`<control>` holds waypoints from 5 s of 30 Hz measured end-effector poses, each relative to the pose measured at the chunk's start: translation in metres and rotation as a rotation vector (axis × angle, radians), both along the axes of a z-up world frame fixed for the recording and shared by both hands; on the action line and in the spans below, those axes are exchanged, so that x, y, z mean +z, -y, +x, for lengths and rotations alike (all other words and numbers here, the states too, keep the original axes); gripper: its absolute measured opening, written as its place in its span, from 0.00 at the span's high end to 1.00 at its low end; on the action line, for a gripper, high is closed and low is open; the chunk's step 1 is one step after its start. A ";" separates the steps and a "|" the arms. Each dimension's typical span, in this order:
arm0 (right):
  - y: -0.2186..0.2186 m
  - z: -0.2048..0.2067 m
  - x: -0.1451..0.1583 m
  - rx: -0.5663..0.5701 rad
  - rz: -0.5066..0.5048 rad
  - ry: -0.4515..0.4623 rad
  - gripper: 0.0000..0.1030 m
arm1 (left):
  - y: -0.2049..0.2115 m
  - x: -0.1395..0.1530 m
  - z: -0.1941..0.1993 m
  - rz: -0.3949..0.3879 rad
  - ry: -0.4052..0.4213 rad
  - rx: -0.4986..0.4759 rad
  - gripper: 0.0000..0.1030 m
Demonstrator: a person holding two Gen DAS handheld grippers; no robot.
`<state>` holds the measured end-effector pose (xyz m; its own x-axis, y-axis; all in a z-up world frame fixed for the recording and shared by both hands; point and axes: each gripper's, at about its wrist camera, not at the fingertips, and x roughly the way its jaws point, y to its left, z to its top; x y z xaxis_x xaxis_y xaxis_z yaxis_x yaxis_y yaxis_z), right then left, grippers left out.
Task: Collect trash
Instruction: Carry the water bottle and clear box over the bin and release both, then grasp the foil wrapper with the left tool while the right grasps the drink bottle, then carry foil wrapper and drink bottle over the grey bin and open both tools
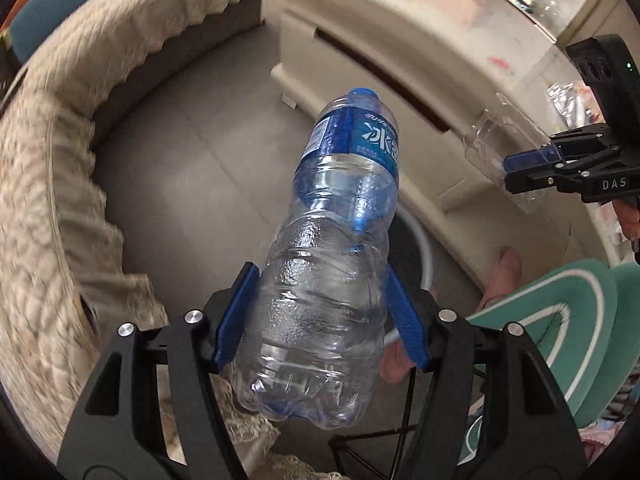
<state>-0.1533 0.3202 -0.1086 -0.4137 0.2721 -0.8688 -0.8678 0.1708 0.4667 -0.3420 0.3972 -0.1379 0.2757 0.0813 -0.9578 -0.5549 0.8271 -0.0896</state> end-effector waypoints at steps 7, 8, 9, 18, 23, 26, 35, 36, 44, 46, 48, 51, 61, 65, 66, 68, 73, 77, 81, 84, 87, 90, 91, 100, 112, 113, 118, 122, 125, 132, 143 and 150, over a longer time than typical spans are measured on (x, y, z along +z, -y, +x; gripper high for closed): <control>-0.019 -0.037 -0.056 0.075 -0.165 0.037 0.67 | 0.015 -0.071 -0.012 -0.097 -0.091 -0.004 0.40; -0.022 -0.040 -0.063 0.079 -0.185 0.043 0.67 | 0.017 -0.084 -0.011 -0.117 -0.107 -0.005 0.40; -0.023 -0.043 -0.068 0.086 -0.197 0.050 0.67 | 0.022 -0.093 -0.012 -0.130 -0.116 -0.007 0.40; -0.040 -0.059 -0.115 0.103 -0.289 0.071 0.65 | 0.023 -0.142 -0.004 -0.209 -0.162 0.022 0.40; -0.043 -0.055 -0.125 0.081 -0.309 0.080 0.36 | 0.016 -0.147 0.002 -0.200 -0.166 0.069 0.36; -0.043 -0.052 -0.122 0.080 -0.284 0.084 0.35 | 0.011 -0.141 0.003 -0.164 -0.158 0.102 0.22; -0.034 -0.026 -0.065 0.015 -0.159 0.029 0.31 | 0.003 -0.098 -0.008 -0.097 -0.122 0.083 0.17; -0.033 -0.024 -0.054 0.007 -0.133 0.021 0.31 | 0.003 -0.089 -0.008 -0.088 -0.109 0.080 0.16; 0.012 0.048 0.060 -0.161 0.100 0.051 0.26 | 0.015 0.006 0.040 0.055 0.052 -0.024 0.15; 0.033 0.072 0.080 -0.208 0.130 0.085 0.24 | 0.026 0.032 0.067 0.095 0.103 -0.067 0.11; 0.061 0.100 0.100 -0.271 0.149 0.132 0.23 | 0.039 0.058 0.101 0.119 0.150 -0.126 0.09; 0.114 0.145 0.120 -0.388 0.148 0.185 0.21 | 0.066 0.080 0.150 0.116 0.201 -0.227 0.07; 0.288 0.255 0.103 -0.770 0.034 0.187 0.15 | 0.166 0.089 0.294 0.047 0.215 -0.465 0.07; 0.316 0.280 0.085 -0.848 0.014 0.146 0.15 | 0.190 0.074 0.324 0.033 0.184 -0.492 0.07; 0.318 0.284 0.081 -0.860 0.013 0.132 0.15 | 0.194 0.070 0.331 0.023 0.172 -0.492 0.07; 0.321 0.293 0.071 -0.876 0.008 0.112 0.15 | 0.200 0.061 0.342 0.007 0.155 -0.502 0.07; 0.327 0.314 0.048 -0.888 -0.013 0.096 0.15 | 0.213 0.045 0.362 0.030 0.140 -0.526 0.07; 0.331 0.331 0.032 -0.920 -0.002 0.051 0.15 | 0.214 0.032 0.373 0.024 0.120 -0.526 0.07; 0.333 0.343 0.015 -0.937 0.033 -0.036 0.15 | 0.218 0.019 0.384 0.006 0.107 -0.533 0.07; 0.335 0.350 0.003 -0.976 0.055 -0.129 0.15 | 0.215 0.010 0.390 0.009 0.096 -0.522 0.10; 0.337 0.354 -0.004 -0.992 0.094 -0.210 0.19 | 0.211 0.002 0.395 0.000 0.098 -0.510 0.28; 0.340 0.355 -0.005 -1.003 0.117 -0.242 0.26 | 0.209 0.003 0.396 0.021 0.099 -0.517 0.41; 0.339 0.356 -0.005 -1.003 0.122 -0.250 0.28 | 0.207 0.004 0.396 0.026 0.097 -0.516 0.44; 0.346 0.350 0.006 -1.016 0.165 -0.318 0.48 | 0.193 0.009 0.390 0.021 0.100 -0.485 0.74; 0.336 0.340 0.031 -0.980 0.199 -0.278 0.65 | 0.187 0.014 0.380 0.012 0.097 -0.461 0.86; 0.335 0.339 0.036 -0.974 0.208 -0.274 0.65 | 0.185 0.017 0.380 0.013 0.102 -0.458 0.88; 0.330 0.335 0.057 -0.953 0.239 -0.242 0.65 | 0.178 0.030 0.372 0.028 0.124 -0.449 0.91; 0.323 0.328 0.079 -0.931 0.260 -0.208 0.65 | 0.173 0.043 0.360 0.041 0.145 -0.438 0.91; 0.317 0.320 0.095 -0.908 0.279 -0.192 0.65 | 0.166 0.058 0.344 0.065 0.163 -0.429 0.91; 0.277 0.291 0.114 -0.805 0.289 -0.188 0.65 | 0.125 0.089 0.282 0.128 0.187 -0.346 0.91; 0.144 0.184 0.072 -0.536 0.182 -0.244 0.65 | 0.031 0.086 0.143 0.167 0.130 -0.113 0.91; 0.069 0.100 0.016 -0.374 0.053 -0.261 0.65 | -0.004 0.031 0.063 0.111 0.025 -0.004 0.91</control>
<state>-0.0536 0.2515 -0.0928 -0.4815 0.4860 -0.7293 -0.6033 0.4199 0.6781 -0.2790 0.4016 -0.1066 0.2999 0.1853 -0.9358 -0.5502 0.8350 -0.0110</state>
